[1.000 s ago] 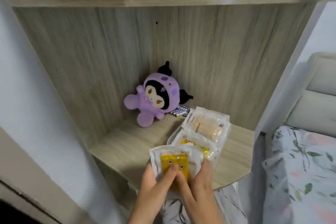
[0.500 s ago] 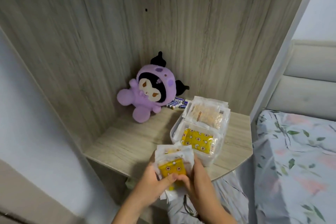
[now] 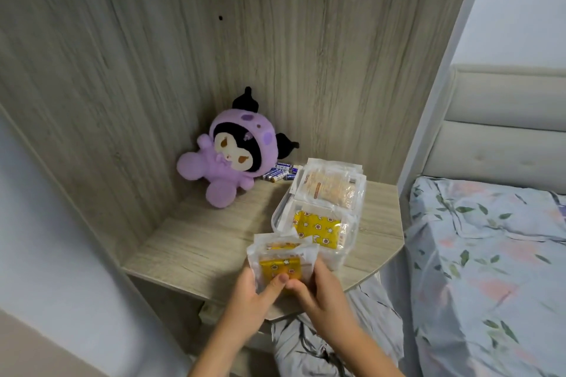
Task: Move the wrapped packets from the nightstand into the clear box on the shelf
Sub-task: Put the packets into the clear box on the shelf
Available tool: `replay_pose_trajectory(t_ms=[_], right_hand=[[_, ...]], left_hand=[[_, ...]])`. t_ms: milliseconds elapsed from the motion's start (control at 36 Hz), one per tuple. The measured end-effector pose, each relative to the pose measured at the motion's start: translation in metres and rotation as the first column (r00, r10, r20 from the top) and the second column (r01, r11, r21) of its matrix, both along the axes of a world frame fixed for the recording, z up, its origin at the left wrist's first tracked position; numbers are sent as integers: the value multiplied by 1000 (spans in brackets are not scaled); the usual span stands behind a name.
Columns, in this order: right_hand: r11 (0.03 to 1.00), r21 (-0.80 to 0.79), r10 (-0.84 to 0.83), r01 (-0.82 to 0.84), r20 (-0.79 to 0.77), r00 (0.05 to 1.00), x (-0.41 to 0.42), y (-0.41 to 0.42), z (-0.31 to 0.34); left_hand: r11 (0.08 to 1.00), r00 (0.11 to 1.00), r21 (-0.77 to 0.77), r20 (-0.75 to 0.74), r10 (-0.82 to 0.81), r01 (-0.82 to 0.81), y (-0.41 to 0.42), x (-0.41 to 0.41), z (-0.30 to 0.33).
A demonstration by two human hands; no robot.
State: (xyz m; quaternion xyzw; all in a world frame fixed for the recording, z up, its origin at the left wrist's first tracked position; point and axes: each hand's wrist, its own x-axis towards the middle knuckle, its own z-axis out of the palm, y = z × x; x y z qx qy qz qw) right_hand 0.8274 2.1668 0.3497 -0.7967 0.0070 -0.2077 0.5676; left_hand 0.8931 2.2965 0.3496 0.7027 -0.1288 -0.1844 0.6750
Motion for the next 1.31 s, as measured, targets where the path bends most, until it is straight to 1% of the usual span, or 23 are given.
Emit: replay_pose_trajectory(t_ms=[111, 250, 333, 389, 444, 500, 528, 556, 611, 639, 694, 750, 778, 806, 861, 889, 917, 1000, 1056, 1111, 1167, 1222, 1306], right_hand=[[999, -25, 24, -23, 9, 1000, -1, -4, 5], [999, -15, 48, -47, 21, 999, -3, -9, 16], [998, -16, 68, -68, 27, 997, -1, -16, 25], [997, -34, 63, -62, 34, 997, 0, -22, 35], [995, -93, 48, -48, 5, 999, 5, -33, 48], [985, -105, 128, -137, -86, 988, 14, -53, 64], [974, -107, 182, -198, -143, 973, 20, -65, 74], [960, -141, 208, -240, -209, 956, 27, -78, 85], [911, -276, 202, -305, -347, 916, 41, -100, 106], [875, -342, 191, -343, -406, 894, 49, -109, 115], [807, -402, 177, -432, -534, 827, 64, -120, 129], [744, -429, 147, -512, -643, 752, 77, -120, 138], [705, -462, 116, -538, -673, 730, 85, -118, 139], [660, -504, 78, -557, -691, 718, 91, -117, 139], [575, -570, 9, -587, -713, 702, 101, -114, 136], [561, -569, -4, -601, -728, 686, 105, -114, 134], [570, -548, 1, -613, -745, 667, 108, -115, 132], [611, -483, 35, -628, -776, 630, 111, -117, 129], [650, -471, 46, -596, -759, 650, 110, -117, 125], [694, -495, 60, -523, -684, 727, 104, -113, 122], [672, -606, 57, -425, -530, 846, 98, -111, 117], [641, -702, 41, -311, -373, 927, 91, -113, 109], [624, -733, 37, -271, -319, 947, 83, -117, 89]], left_hand=[[1000, 1000, -24, 0, -1, 1, -4, -6, 6], [996, 998, -71, 17, -53, 54, -11, -15, 22], [992, 1000, -129, 24, -10, 13, -18, -18, 30], [980, 1000, -199, -15, -14, 11, -25, -23, 37], [953, 997, -302, -63, -48, 27, -31, -25, 45], [946, 996, -323, -71, -52, 27, -34, -24, 53], [953, 999, -303, -31, -25, 15, -35, -21, 57], [961, 999, -277, 42, 11, 1, -35, -17, 60], [974, 977, -219, 189, 98, -55, -35, -7, 63], [981, 961, -183, 252, 111, -65, -34, -2, 64], [994, 917, -89, 386, 97, -67, -33, 6, 62], [991, 811, 71, 583, 48, -109, -32, 12, 58], [985, 745, 127, 668, 2, -117, -32, 16, 55], [977, 692, 181, 720, -56, -110, -34, 18, 53], [953, 628, 285, 761, -162, -99, -38, 22, 49], [937, 600, 334, 772, -209, -103, -40, 23, 47], [918, 592, 382, 765, -254, -101, -42, 24, 45], [896, 646, 440, 700, -305, -53, -47, 26, 42], [899, 678, 433, 680, -280, -64, -48, 29, 40], [898, 714, 431, 655, -248, -83, -49, 30, 40], [896, 742, 434, 630, -231, -90, -50, 31, 40], [887, 748, 449, 625, -224, -109, -51, 31, 39], [881, 733, 447, 650, -201, -156, -53, 31, 33]])
